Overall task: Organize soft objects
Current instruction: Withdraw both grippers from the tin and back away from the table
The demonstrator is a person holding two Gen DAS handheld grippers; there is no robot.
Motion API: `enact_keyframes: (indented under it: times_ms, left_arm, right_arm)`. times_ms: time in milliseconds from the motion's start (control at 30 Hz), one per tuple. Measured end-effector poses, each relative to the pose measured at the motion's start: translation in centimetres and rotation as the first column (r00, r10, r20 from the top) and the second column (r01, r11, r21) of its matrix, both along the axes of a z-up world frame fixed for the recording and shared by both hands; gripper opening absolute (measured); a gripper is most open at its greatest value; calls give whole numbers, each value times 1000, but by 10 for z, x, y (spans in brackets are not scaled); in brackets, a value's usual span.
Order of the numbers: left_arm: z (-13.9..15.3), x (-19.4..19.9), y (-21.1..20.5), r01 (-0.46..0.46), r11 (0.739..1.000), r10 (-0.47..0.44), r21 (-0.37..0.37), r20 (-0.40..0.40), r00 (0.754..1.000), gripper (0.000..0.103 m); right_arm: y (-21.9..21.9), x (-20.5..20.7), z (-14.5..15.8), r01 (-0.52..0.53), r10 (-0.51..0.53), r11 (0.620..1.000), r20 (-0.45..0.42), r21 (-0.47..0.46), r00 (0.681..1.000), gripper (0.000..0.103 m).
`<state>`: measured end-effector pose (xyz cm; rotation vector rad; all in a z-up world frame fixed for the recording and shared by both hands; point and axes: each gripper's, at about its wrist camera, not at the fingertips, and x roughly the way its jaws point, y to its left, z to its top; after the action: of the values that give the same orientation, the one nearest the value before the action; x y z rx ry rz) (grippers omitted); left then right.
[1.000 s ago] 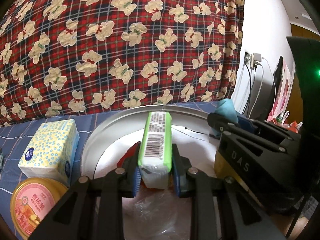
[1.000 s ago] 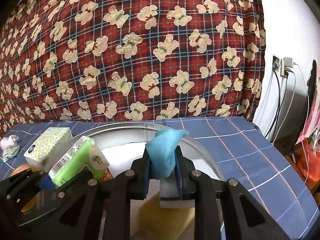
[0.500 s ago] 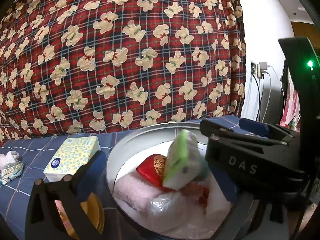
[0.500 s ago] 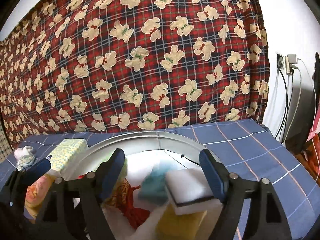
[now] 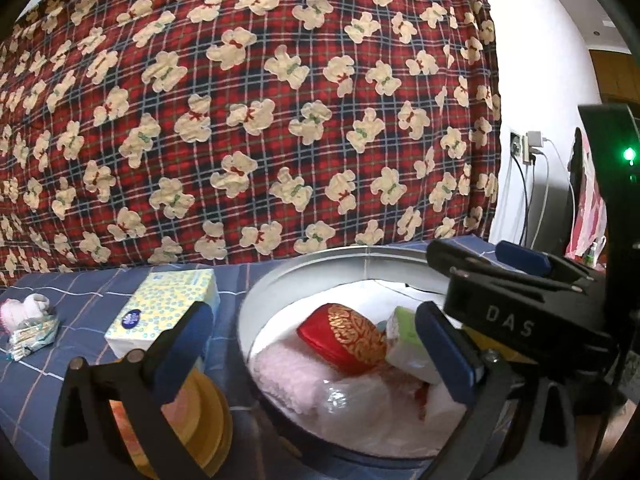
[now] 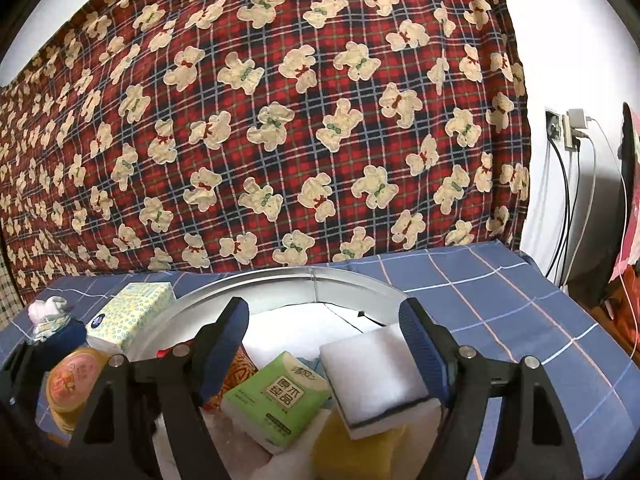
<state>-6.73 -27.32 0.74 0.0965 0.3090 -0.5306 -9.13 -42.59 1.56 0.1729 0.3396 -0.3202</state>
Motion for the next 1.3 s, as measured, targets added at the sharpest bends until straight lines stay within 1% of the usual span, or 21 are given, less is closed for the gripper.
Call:
enact_keyframes:
  times_ms: [100, 200, 433, 700, 800, 1167, 1300]
  left_arm:
    - [0, 1, 5, -15, 1000, 15, -3, -5, 1000, 103]
    - [0, 1, 10, -20, 1000, 20, -8, -11, 1000, 103]
    - [3, -6, 22, -33, 999, 34, -15, 29, 999, 103]
    - [4, -6, 37, -75, 997, 76, -31, 33, 997, 103]
    - [4, -5, 39, -87, 996, 87, -23, 36, 996, 103]
    - [2, -6, 43, -83, 997, 83, -11, 27, 996, 103]
    - [-1, -7, 46, -80, 997, 80, -6, 18, 997, 103]
  right_arm:
    - [0, -1, -2, 11, -11, 1000, -5, 0, 1000, 80]
    - [1, -4, -2, 18, -18, 1000, 9, -5, 1000, 80]
    - [5, -9, -2, 38, -37, 999, 33, -23, 999, 80]
    - [12, -18, -3, 71, -69, 997, 68, -31, 995, 80]
    - [13, -22, -4, 88, -86, 996, 74, -32, 994, 80]
    - [31, -30, -8, 111, -105, 988, 59, -110, 993, 80]
    - [31, -31, -8, 116, -111, 988, 59, -105, 992, 80]
